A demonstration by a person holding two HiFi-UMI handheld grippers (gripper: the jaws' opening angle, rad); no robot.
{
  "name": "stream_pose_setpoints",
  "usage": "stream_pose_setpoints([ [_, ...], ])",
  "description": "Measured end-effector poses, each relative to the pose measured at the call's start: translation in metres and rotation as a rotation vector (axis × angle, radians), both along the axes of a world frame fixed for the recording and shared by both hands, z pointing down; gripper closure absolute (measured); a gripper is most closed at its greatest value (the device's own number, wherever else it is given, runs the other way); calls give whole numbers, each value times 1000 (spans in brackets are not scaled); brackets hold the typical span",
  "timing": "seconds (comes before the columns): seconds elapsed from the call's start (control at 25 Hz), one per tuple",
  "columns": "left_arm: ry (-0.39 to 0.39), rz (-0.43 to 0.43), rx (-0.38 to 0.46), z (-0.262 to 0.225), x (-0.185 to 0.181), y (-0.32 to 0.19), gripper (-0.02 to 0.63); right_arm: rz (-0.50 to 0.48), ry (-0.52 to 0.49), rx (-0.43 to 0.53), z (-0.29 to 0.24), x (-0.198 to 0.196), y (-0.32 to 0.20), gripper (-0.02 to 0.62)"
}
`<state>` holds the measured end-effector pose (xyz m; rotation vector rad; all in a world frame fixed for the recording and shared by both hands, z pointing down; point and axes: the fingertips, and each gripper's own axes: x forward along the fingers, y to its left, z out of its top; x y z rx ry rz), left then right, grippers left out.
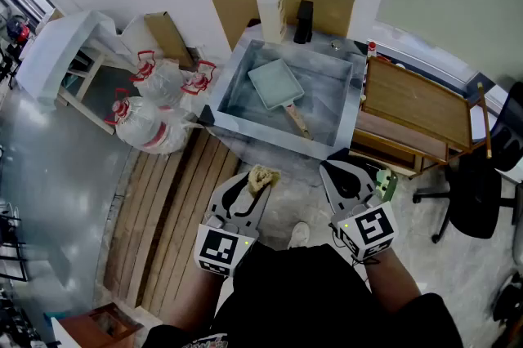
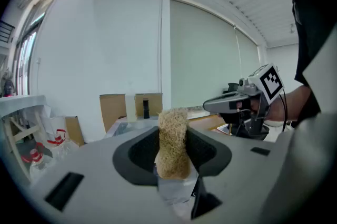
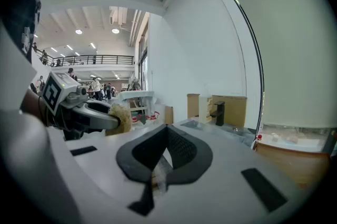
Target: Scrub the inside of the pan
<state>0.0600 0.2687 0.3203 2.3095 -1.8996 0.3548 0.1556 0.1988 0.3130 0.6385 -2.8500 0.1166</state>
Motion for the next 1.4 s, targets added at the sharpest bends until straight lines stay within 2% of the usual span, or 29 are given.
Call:
stream_pose_setpoints([
  [0.6, 6, 28, 11, -8, -18, 8, 453, 18, -32, -9, -9, -19, 8, 586],
  [1.0, 8, 51, -7, -9, -62, 12, 453, 45, -28, -17, -10, -60, 7, 586],
  [1.4, 11, 97, -5, -10, -121, 12, 453, 100, -25, -15, -11, -114, 6, 586],
])
